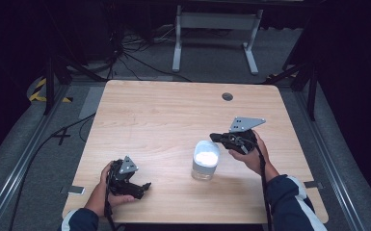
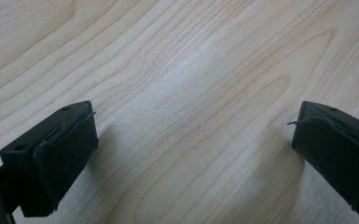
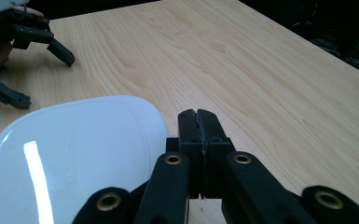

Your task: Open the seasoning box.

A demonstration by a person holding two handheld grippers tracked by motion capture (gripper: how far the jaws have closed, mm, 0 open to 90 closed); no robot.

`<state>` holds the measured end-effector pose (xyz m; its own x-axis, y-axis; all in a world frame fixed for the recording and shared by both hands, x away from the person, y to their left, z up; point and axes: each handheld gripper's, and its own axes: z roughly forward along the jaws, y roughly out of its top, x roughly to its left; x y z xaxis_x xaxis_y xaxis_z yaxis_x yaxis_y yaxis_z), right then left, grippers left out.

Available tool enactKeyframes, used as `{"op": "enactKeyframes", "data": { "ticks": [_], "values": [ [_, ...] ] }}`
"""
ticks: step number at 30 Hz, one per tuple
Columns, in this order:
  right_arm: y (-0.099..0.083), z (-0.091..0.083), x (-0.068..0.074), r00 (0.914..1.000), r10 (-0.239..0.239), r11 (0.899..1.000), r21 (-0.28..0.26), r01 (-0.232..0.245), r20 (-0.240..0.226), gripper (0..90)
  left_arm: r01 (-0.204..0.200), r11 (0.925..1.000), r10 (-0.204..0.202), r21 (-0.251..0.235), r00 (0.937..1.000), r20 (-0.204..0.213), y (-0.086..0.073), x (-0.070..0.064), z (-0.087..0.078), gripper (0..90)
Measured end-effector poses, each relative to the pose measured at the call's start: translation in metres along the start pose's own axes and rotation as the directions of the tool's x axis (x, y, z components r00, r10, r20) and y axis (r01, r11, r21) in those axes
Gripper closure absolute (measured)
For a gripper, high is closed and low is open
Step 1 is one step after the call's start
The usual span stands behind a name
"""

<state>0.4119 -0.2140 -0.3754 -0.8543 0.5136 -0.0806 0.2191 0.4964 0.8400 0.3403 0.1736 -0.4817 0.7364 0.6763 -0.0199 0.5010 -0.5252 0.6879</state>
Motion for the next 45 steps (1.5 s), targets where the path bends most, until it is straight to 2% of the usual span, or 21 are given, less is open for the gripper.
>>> {"op": "enactKeyframes", "data": {
  "ticks": [3, 4, 7, 11, 16, 17, 23, 29, 31, 32, 33, 34, 35, 36, 38, 39, 40, 41, 43, 45],
  "values": [
    [0.001, 0.000, 0.001, 1.0000, -0.001, 1.000, -0.020, 0.001, -0.008, 90.0, 0.001, 1.0000, -0.001, 0.001, 1.0000, 0.001, 0.000, 0.000, 0.000, 0.3],
    [0.001, -0.001, 0.002, 0.9999, 0.002, 1.000, -0.023, -0.003, -0.010, 90.0, -0.010, 0.9999, 0.010, 0.001, 0.9999, -0.005, 0.000, 0.000, 0.000, 0.3],
    [0.003, -0.002, 0.004, 0.9998, 0.001, 0.999, -0.036, -0.001, -0.020, 90.0, 0.001, 1.0000, -0.001, 0.001, 1.0000, 0.001, 0.000, 0.000, 0.000, 0.3],
    [0.004, -0.001, 0.006, 0.9996, -0.010, 0.999, -0.032, 0.009, -0.028, 90.0, -0.001, 1.0000, 0.001, -0.001, 1.0000, -0.002, 0.000, 0.000, 0.000, 0.3],
    [0.002, -0.001, 0.004, 0.9997, 0.006, 0.999, -0.038, -0.007, -0.026, 90.0, 0.001, 1.0000, -0.001, -0.001, 1.0000, -0.001, 0.000, 0.000, 0.000, 0.3],
    [0.002, -0.002, 0.006, 0.9994, 0.002, 0.999, -0.041, -0.003, -0.035, 90.0, -0.017, 0.9999, 0.017, 0.002, 0.9998, -0.006, 0.000, 0.001, 0.000, 0.3],
    [0.003, -0.001, 0.009, 0.9991, -0.019, 0.999, -0.038, 0.018, -0.037, 90.0, -0.012, 0.9999, 0.012, 0.001, 0.9999, -0.004, 0.000, 0.001, 0.000, 0.3],
    [0.002, 0.000, 0.006, 0.9991, -0.005, 0.999, -0.043, 0.003, -0.041, 90.0, -0.017, 0.9998, 0.017, 0.000, 0.9998, 0.008, 0.002, 0.000, 0.000, 2.6],
    [0.003, 0.000, 0.006, 0.9991, -0.005, 0.999, -0.043, 0.003, -0.042, 90.0, -0.023, 0.9997, 0.023, -0.008, 0.9995, 0.020, 0.004, -0.001, -0.001, 8.7],
    [0.003, 0.001, 0.006, 0.9991, -0.006, 0.999, -0.043, 0.004, -0.042, 90.0, -0.035, 0.9992, 0.035, -0.020, 0.9986, 0.039, 0.007, -0.001, -0.002, 16.5],
    [0.003, 0.001, 0.006, 0.9990, -0.002, 0.999, -0.042, 0.000, -0.044, 90.0, -0.030, 0.9991, 0.032, -0.030, 0.9980, 0.055, 0.009, -0.003, -0.002, 23.7],
    [0.003, 0.001, 0.006, 0.9991, -0.001, 0.999, -0.042, -0.001, -0.043, 90.0, -0.031, 0.9986, 0.034, -0.043, 0.9976, 0.061, 0.012, -0.005, -0.002, 22.3],
    [0.003, 0.001, 0.006, 0.9991, -0.002, 0.999, -0.042, 0.000, -0.043, 90.0, -0.053, 0.9966, 0.057, -0.063, 0.9954, 0.076, 0.018, -0.007, -0.003, 23.0],
    [0.003, 0.001, 0.006, 0.9991, -0.003, 0.999, -0.041, 0.002, -0.042, 90.0, -0.063, 0.9947, 0.069, -0.082, 0.9943, 0.081, 0.021, -0.010, -0.004, 33.5],
    [0.003, 0.001, 0.006, 0.9991, -0.006, 0.999, -0.041, 0.004, -0.042, 90.0, -0.089, 0.9861, 0.105, -0.140, 0.9889, 0.105, 0.035, -0.015, -0.008, 40.5],
    [0.003, 0.001, 0.006, 0.9990, -0.004, 0.999, -0.042, 0.002, -0.044, 90.0, -0.091, 0.9823, 0.111, -0.164, 0.9867, 0.118, 0.040, -0.018, -0.009, 48.3],
    [0.003, 0.001, 0.005, 0.9990, -0.005, 0.999, -0.044, 0.003, -0.044, 90.0, -0.085, 0.9775, 0.113, -0.193, 0.9839, 0.138, 0.047, -0.022, -0.010, 52.1],
    [0.003, 0.002, 0.005, 0.9992, -0.003, 0.999, -0.041, 0.001, -0.040, 90.0, -0.099, 0.9736, 0.132, -0.206, 0.9797, 0.151, 0.053, -0.025, -0.010, 58.9],
    [0.002, 0.002, 0.004, 0.9997, -0.003, 0.999, -0.035, 0.003, -0.025, 90.0, -0.136, 0.9641, 0.174, -0.228, 0.9722, 0.156, 0.063, -0.033, -0.011, 67.0],
    [0.001, 0.003, 0.003, 0.9995, 0.002, 0.999, -0.039, -0.003, -0.032, 90.0, -0.155, 0.9606, 0.192, -0.231, 0.9705, 0.146, 0.072, -0.040, -0.009, 74.2]
  ]
}}
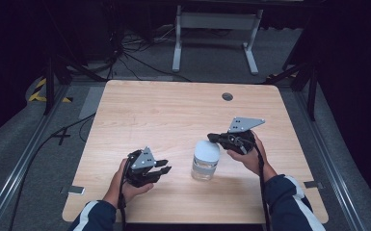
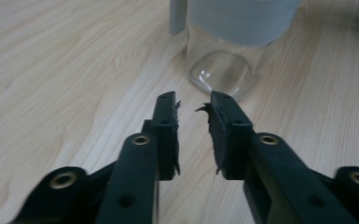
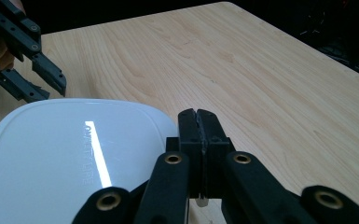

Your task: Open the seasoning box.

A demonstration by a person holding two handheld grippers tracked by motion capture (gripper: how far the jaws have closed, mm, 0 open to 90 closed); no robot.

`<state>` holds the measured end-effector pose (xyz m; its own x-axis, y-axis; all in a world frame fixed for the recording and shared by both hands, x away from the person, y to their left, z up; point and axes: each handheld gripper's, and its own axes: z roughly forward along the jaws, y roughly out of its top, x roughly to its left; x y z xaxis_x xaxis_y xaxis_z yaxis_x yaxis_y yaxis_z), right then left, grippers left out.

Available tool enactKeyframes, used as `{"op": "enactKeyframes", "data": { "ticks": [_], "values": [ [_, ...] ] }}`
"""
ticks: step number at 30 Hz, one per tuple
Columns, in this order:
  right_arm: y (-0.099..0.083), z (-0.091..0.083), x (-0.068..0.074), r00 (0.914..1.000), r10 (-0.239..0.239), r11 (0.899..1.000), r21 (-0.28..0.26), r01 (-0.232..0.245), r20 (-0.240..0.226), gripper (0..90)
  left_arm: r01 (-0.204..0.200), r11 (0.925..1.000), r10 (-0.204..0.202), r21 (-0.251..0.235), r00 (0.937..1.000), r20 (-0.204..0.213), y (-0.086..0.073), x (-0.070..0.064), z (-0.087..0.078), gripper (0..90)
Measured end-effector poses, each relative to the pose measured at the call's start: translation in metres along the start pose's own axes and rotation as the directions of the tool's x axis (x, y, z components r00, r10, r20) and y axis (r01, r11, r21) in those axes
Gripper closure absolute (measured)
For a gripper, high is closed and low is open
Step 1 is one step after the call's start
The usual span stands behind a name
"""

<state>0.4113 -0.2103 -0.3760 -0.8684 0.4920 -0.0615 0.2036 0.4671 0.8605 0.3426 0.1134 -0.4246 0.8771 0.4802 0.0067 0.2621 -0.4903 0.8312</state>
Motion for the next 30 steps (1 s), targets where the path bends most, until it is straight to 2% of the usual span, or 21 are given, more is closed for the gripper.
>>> {"op": "enactKeyframes", "data": {
  "ticks": [2, 3, 5, 7, 12, 13, 16, 20, 21, 30],
  "values": [
    [0.000, 0.000, 0.000, 1.0000, -0.001, 1.000, -0.003, 0.001, -0.002, 90.0, -0.011, 0.9999, 0.011, -0.005, 0.9999, 0.006, 0.004, -0.002, 0.002, 79.6],
    [0.000, 0.000, 0.000, 1.0000, -0.001, 1.000, -0.003, 0.001, -0.002, 90.0, -0.018, 0.9997, 0.018, -0.014, 0.9998, 0.010, 0.008, -0.004, 0.004, 79.6],
    [0.000, 0.000, 0.000, 1.0000, -0.003, 1.000, -0.002, 0.003, 0.000, 90.0, -0.032, 0.9992, 0.033, -0.025, 0.9990, 0.030, 0.017, -0.008, 0.009, 86.6],
    [0.000, 0.000, 0.000, 1.0000, -0.002, 1.000, -0.002, 0.002, 0.000, 90.0, -0.046, 0.9981, 0.048, -0.041, 0.9974, 0.053, 0.026, -0.013, 0.014, 88.9],
    [0.000, 0.000, 0.000, 1.0000, -0.002, 1.000, -0.001, 0.002, 0.001, 90.0, -0.082, 0.9956, 0.085, -0.045, 0.9941, 0.068, 0.045, -0.023, 0.026, 89.5],
    [0.000, 0.000, 0.000, 1.0000, -0.003, 1.000, -0.001, 0.003, 0.000, 90.0, -0.077, 0.9957, 0.082, -0.051, 0.9933, 0.082, 0.047, -0.024, 0.028, 89.6],
    [0.000, 0.000, 0.000, 1.0000, -0.002, 1.000, -0.001, 0.002, 0.000, 90.0, -0.081, 0.9949, 0.086, -0.060, 0.9927, 0.084, 0.051, -0.025, 0.032, 89.7],
    [0.000, 0.000, 0.000, 1.0000, -0.003, 1.000, 0.002, 0.003, 0.002, 90.0, -0.070, 0.9954, 0.076, -0.065, 0.9936, 0.084, 0.055, -0.026, 0.031, 89.7],
    [0.000, 0.000, 0.000, 1.0000, -0.004, 1.000, 0.002, 0.004, 0.002, 90.0, -0.081, 0.9947, 0.086, -0.064, 0.9933, 0.077, 0.055, -0.026, 0.031, 89.7],
    [-0.001, 0.001, -0.001, 0.9999, -0.007, 1.000, 0.013, 0.007, 0.011, 90.0, -0.081, 0.9924, 0.088, -0.093, 0.9935, 0.073, 0.065, -0.025, 0.029, 89.7]
  ]
}}
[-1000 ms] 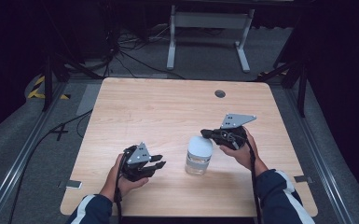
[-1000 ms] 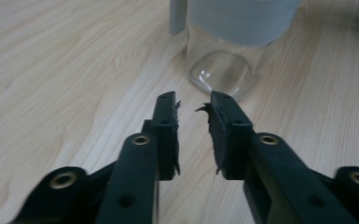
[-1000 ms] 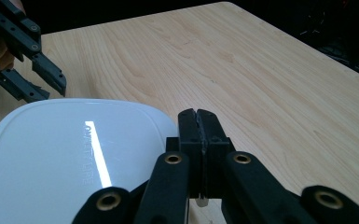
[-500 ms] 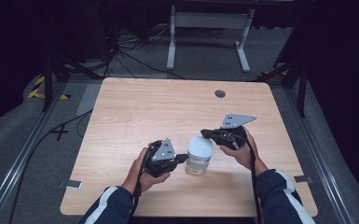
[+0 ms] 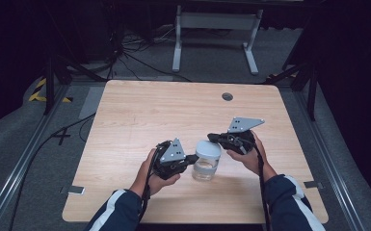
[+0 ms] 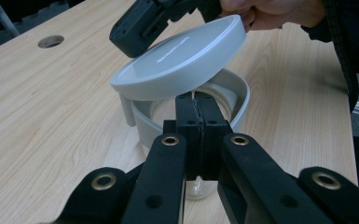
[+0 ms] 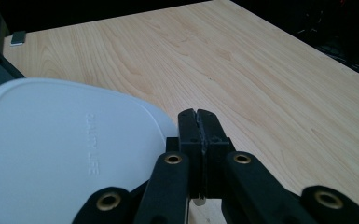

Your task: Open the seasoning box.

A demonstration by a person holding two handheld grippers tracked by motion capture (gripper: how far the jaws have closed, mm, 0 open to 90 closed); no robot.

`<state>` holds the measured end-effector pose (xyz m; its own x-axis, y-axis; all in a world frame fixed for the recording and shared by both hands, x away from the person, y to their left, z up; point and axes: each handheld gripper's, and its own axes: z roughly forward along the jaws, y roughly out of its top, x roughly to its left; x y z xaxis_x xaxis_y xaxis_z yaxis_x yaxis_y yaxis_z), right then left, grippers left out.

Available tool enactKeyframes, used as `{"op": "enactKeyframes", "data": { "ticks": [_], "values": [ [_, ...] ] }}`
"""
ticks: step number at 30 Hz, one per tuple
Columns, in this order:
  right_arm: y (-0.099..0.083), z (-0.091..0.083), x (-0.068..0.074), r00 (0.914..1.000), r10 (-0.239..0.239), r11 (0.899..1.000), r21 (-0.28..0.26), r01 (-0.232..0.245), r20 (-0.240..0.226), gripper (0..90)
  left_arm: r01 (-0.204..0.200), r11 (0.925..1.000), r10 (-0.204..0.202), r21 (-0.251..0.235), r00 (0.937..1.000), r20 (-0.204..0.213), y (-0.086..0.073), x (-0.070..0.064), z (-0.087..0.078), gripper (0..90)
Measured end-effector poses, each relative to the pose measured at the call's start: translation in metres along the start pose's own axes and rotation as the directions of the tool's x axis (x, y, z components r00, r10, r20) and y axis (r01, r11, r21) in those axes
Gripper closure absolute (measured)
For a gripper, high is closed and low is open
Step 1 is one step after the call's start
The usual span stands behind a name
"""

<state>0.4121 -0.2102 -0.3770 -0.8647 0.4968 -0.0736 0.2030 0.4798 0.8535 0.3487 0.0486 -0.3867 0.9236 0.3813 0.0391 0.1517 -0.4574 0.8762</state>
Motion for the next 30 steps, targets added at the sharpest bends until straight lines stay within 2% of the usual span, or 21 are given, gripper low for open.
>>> {"op": "enactKeyframes", "data": {
  "ticks": [10, 15, 16, 20, 21, 22, 30],
  "values": [
    [-0.005, -0.003, -0.004, 0.9996, 0.008, 1.000, 0.017, -0.008, 0.027, 90.0, -0.012, 0.9997, 0.012, -0.023, 0.9999, -0.002, 0.014, 0.004, -0.001, 89.6],
    [-0.011, -0.006, -0.006, 0.9994, 0.015, 0.999, 0.034, -0.016, 0.033, 90.0, 0.000, 0.9995, 0.000, -0.031, 1.0000, 0.004, 0.020, 0.008, 0.001, 89.6],
    [-0.011, -0.007, -0.006, 0.9993, 0.014, 0.999, 0.036, -0.015, 0.036, 90.0, -0.011, 0.9995, 0.011, -0.030, 0.9999, -0.005, 0.022, 0.010, 0.001, 89.5],
    [-0.015, -0.009, -0.008, 0.9991, 0.023, 0.999, 0.030, -0.024, 0.036, 90.0, 0.011, 0.9990, -0.011, -0.043, 0.9999, -0.007, 0.026, 0.013, 0.002, 89.4],
    [-0.016, -0.009, -0.008, 0.9990, 0.025, 0.999, 0.031, -0.026, 0.037, 90.0, 0.000, 0.9991, -0.001, -0.042, 0.9999, -0.014, 0.027, 0.015, 0.002, 89.3],
    [-0.017, -0.009, -0.009, 0.9990, 0.025, 0.999, 0.033, -0.026, 0.037, 90.0, 0.012, 0.9988, -0.012, -0.048, 0.9998, -0.015, 0.028, 0.015, 0.003, 88.9],
    [-0.025, -0.011, -0.010, 0.9987, 0.033, 0.998, 0.054, -0.035, 0.038, 90.0, 0.019, 0.9985, -0.021, -0.051, 0.9990, -0.040, 0.034, 0.024, 0.009, 88.1]
  ]
}}
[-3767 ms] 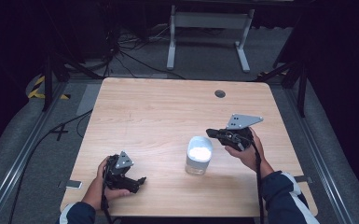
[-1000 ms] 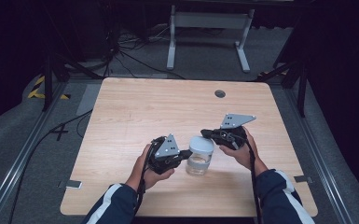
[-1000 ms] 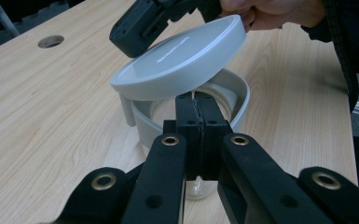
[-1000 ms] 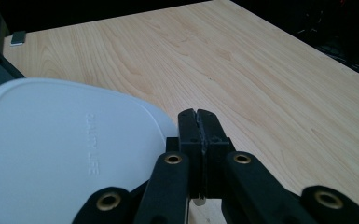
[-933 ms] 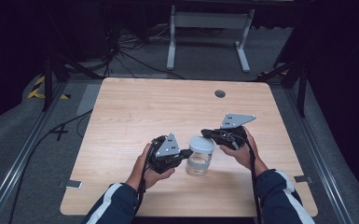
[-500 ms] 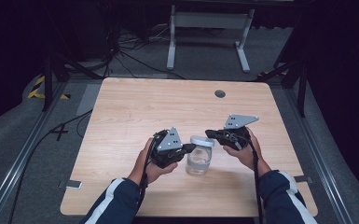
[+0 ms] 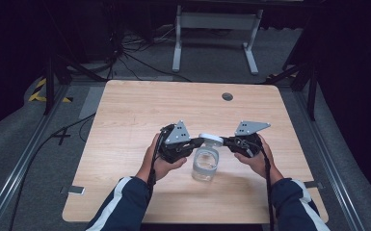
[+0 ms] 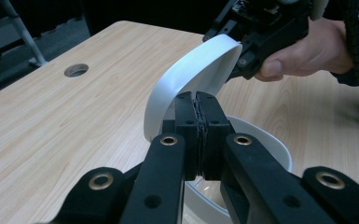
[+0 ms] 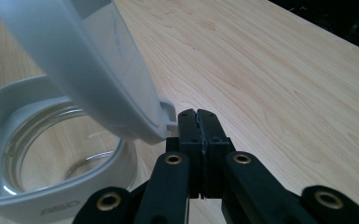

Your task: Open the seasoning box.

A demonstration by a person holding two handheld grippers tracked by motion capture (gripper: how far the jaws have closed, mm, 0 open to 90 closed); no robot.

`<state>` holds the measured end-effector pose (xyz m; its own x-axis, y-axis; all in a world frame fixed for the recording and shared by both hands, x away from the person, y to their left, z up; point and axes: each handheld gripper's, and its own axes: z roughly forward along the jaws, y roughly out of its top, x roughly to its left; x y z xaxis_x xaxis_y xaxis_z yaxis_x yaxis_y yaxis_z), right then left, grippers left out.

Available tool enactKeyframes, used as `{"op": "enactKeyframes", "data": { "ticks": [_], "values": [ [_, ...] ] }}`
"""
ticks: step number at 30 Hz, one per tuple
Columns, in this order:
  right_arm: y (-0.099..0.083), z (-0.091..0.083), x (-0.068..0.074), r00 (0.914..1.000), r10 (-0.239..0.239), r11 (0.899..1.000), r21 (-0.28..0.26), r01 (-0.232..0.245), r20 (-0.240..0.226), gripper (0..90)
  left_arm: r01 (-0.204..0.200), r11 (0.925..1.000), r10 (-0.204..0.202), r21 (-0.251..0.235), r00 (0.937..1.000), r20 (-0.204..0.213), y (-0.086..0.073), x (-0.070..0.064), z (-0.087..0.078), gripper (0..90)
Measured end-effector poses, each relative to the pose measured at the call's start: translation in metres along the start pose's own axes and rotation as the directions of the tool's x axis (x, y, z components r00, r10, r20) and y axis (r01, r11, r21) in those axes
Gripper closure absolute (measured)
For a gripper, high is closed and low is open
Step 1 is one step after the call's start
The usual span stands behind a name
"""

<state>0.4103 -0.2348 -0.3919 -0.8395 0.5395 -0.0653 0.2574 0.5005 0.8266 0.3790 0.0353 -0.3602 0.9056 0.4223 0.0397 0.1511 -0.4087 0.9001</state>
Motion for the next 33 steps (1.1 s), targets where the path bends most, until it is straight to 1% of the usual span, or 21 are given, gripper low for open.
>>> {"op": "enactKeyframes", "data": {
  "ticks": [1, 3, 5, 6, 7, 9, 10, 11, 12, 13, 14, 15, 18, 21, 22, 23, 26, 28, 29, 31, 33],
  "values": [
    [-0.001, -0.001, 0.000, 1.0000, 0.004, 1.000, 0.003, -0.004, -0.003, 90.0, 0.002, 1.0000, -0.002, 0.001, 1.0000, -0.004, 0.000, 0.001, 0.001, 87.8],
    [-0.002, -0.001, 0.000, 1.0000, 0.004, 1.000, 0.005, -0.004, -0.005, 90.0, -0.008, 1.0000, 0.008, -0.001, 0.9999, -0.014, 0.001, 0.003, 0.003, 87.9],
    [-0.003, -0.002, 0.000, 1.0000, 0.007, 1.000, 0.008, -0.007, -0.005, 90.0, 0.006, 1.0000, -0.006, -0.005, 0.9999, -0.010, 0.001, 0.004, 0.005, 88.1],
    [-0.003, -0.002, 0.000, 1.0000, 0.004, 1.000, 0.006, -0.004, -0.006, 90.0, 0.000, 1.0000, 0.000, -0.007, 0.9999, -0.013, 0.001, 0.005, 0.005, 88.1],
    [-0.003, -0.002, 0.000, 1.0000, 0.004, 1.000, 0.005, -0.004, -0.006, 90.0, 0.007, 0.9999, -0.008, -0.008, 0.9999, -0.012, 0.001, 0.005, 0.006, 88.1],
    [-0.004, -0.003, 0.001, 1.0000, 0.004, 1.000, 0.007, -0.004, -0.004, 90.0, 0.004, 1.0000, -0.004, -0.001, 0.9998, -0.021, 0.001, 0.007, 0.006, 87.8],
    [-0.005, -0.003, 0.001, 1.0000, 0.002, 1.000, 0.007, -0.002, -0.004, 90.0, 0.018, 0.9998, -0.018, -0.003, 0.9998, -0.013, 0.000, 0.007, 0.007, 87.7],
    [-0.006, -0.003, 0.001, 1.0000, 0.001, 1.000, 0.009, -0.001, -0.003, 90.0, 0.018, 0.9998, -0.018, -0.001, 0.9998, -0.013, 0.000, 0.008, 0.007, 87.5],
    [-0.006, -0.003, 0.001, 1.0000, 0.002, 1.000, 0.010, -0.002, -0.001, 90.0, 0.004, 1.0000, -0.004, 0.002, 0.9998, -0.020, 0.000, 0.009, 0.007, 87.3],
    [-0.007, -0.003, 0.001, 1.0000, 0.004, 1.000, 0.011, -0.004, -0.002, 90.0, 0.027, 0.9996, -0.027, -0.002, 0.9996, -0.011, 0.000, 0.007, 0.007, 87.3],
    [-0.007, -0.004, 0.001, 1.0000, 0.004, 1.000, 0.012, -0.004, 0.000, 90.0, 0.016, 0.9999, -0.016, -0.002, 0.9997, -0.018, 0.000, 0.008, 0.006, 87.3],
    [-0.007, -0.005, 0.001, 1.0000, 0.001, 1.000, 0.013, -0.001, 0.006, 90.0, 0.017, 0.9999, -0.017, 0.000, 0.9997, -0.017, -0.001, 0.008, 0.005, 87.0],
    [-0.009, -0.008, 0.000, 0.9998, 0.001, 1.000, 0.017, -0.001, 0.018, 90.0, 0.009, 0.9999, -0.009, 0.007, 0.9996, -0.027, -0.003, 0.009, -0.002, 86.3],
    [-0.011, -0.013, -0.001, 0.9995, -0.004, 1.000, 0.022, 0.003, 0.032, 90.0, 0.011, 0.9998, -0.010, 0.014, 0.9993, -0.036, -0.006, 0.008, -0.008, 83.9],
    [-0.011, -0.014, 0.000, 0.9993, -0.004, 1.000, 0.023, 0.003, 0.036, 90.0, 0.013, 0.9997, -0.012, 0.022, 0.9992, -0.037, -0.008, 0.008, -0.011, 83.4],
    [-0.011, -0.016, -0.001, 0.9992, -0.009, 1.000, 0.022, 0.008, 0.039, 90.0, 0.005, 0.9996, -0.004, 0.030, 0.9991, -0.042, -0.010, 0.007, -0.013, 83.0],
    [-0.012, -0.021, 0.000, 0.9987, -0.014, 1.000, 0.029, 0.012, 0.049, 89.8, -0.019, 0.9984, 0.022, 0.054, 0.9982, -0.056, -0.017, 0.007, -0.022, 81.3],
    [-0.013, -0.024, 0.001, 0.9984, -0.018, 0.999, 0.035, 0.016, 0.053, 89.6, -0.020, 0.9977, 0.024, 0.065, 0.9977, -0.063, -0.022, 0.007, -0.028, 79.9],
    [-0.014, -0.026, 0.001, 0.9981, -0.021, 0.999, 0.038, 0.018, 0.058, 89.6, -0.007, 0.9978, 0.011, 0.067, 0.9979, -0.064, -0.025, 0.006, -0.031, 79.4],
    [-0.015, -0.030, 0.002, 0.9976, -0.025, 0.999, 0.039, 0.022, 0.064, 89.3, -0.020, 0.9965, 0.025, 0.082, 0.9973, -0.069, -0.030, 0.007, -0.038, 78.7],
    [-0.016, -0.033, 0.001, 0.9968, -0.029, 0.999, 0.046, 0.026, 0.074, 87.0, -0.017, 0.9962, 0.024, 0.085, 0.9966, -0.078, -0.036, 0.008, -0.043, 77.6]
  ]
}}
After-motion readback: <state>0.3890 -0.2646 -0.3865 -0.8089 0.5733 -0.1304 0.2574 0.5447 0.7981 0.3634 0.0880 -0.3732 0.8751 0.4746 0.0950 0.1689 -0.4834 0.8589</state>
